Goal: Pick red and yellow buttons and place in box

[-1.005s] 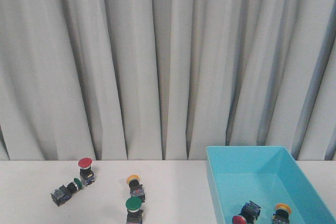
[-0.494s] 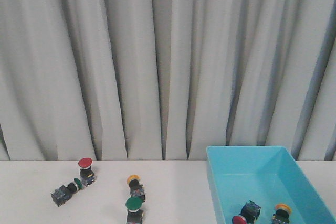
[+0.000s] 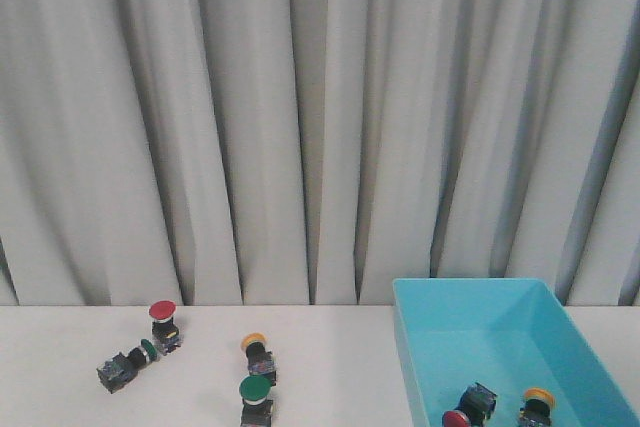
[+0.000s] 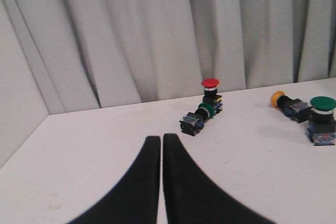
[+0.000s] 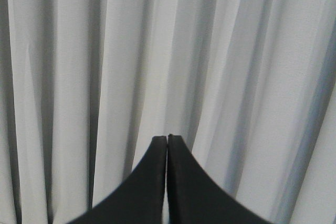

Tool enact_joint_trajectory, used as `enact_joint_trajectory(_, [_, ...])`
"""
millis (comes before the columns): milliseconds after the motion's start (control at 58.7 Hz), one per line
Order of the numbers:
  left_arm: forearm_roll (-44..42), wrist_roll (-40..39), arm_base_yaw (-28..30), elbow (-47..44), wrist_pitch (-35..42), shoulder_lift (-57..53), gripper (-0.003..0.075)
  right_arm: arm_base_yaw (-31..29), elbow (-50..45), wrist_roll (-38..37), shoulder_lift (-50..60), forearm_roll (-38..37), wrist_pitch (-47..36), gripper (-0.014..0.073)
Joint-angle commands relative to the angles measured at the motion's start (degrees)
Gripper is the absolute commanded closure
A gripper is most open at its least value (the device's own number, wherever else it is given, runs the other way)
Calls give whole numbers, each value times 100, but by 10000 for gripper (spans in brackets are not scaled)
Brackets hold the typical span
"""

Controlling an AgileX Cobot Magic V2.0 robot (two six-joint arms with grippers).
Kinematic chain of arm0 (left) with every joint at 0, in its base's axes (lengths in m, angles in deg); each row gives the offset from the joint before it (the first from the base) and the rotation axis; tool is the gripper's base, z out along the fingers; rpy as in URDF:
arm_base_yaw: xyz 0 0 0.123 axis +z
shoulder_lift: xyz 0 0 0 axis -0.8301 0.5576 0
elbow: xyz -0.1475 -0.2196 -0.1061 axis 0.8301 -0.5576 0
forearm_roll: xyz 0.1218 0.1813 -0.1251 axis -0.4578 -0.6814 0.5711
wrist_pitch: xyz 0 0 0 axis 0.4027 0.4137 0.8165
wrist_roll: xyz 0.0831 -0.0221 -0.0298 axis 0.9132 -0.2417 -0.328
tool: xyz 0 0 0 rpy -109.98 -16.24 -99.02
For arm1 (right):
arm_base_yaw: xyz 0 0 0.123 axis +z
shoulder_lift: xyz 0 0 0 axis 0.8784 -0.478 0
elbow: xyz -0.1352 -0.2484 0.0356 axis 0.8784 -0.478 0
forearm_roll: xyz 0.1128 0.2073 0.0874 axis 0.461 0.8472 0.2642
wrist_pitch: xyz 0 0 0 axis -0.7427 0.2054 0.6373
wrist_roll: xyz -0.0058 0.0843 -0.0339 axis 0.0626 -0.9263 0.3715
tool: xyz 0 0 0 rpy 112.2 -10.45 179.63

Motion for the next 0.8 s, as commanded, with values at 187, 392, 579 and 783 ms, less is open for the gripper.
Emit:
enact_joint_trajectory(187, [43,-255,243,-65,349,-89,727,-33,152,56,16,125,-308,602])
enact_joint_trajectory(392, [43,-255,243,-46,354,-78,727,-33,152,56,16,125,-308,602])
enact_joint_trajectory(579, [43,-255,243,-46,349,-79,727,-33,152,56,16,125,-308,602])
enact_joint_trajectory(783, [43,-255,243,-46,349,-79,727,-33,152,56,16,125,-308,602])
